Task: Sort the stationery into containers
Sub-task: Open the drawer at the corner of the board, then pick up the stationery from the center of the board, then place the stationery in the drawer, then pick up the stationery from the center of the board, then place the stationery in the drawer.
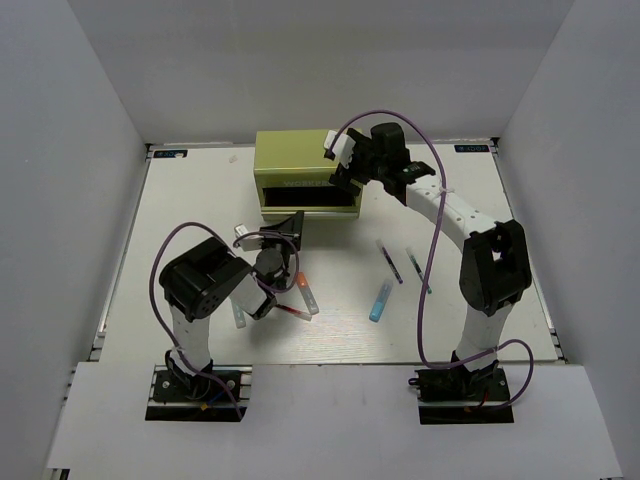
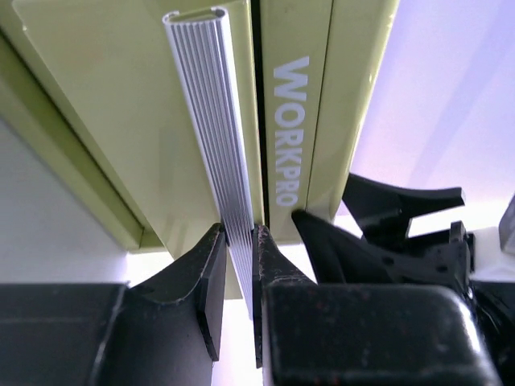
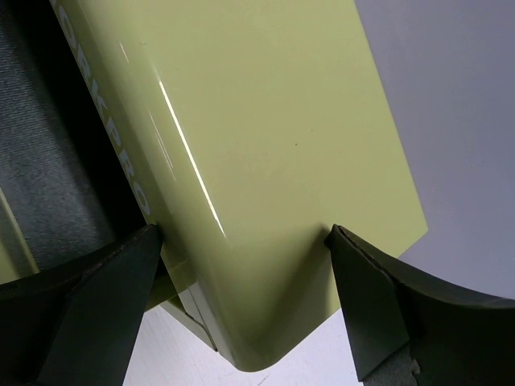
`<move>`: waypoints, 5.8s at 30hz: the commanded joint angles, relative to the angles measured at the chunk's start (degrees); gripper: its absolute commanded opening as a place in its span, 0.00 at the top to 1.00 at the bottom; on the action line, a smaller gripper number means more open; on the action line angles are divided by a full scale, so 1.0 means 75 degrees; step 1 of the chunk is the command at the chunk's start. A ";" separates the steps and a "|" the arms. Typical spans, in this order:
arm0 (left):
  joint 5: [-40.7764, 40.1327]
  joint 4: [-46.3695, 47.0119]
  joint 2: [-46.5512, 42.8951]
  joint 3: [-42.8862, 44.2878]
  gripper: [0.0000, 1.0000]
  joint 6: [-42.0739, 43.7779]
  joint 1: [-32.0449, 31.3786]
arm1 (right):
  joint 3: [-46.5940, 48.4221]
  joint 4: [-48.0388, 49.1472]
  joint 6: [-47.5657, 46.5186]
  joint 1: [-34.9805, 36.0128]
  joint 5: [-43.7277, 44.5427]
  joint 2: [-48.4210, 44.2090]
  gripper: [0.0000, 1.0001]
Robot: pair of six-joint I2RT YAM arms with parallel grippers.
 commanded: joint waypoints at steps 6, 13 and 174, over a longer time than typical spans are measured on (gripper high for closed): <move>0.0004 0.2814 -0.0386 -0.0798 1.00 0.0309 -0.0034 | -0.0003 -0.0677 0.0323 -0.0017 0.0059 0.0264 0.10; 0.0637 0.2814 -0.0234 -0.0423 0.29 0.0309 0.0049 | -0.0376 -0.0818 0.0288 -0.0041 -0.0422 -0.0274 0.10; 0.5784 -1.1568 -0.2624 0.5812 1.00 1.4512 0.1678 | -0.5030 0.1327 0.2749 0.0030 -0.1196 -0.4857 0.77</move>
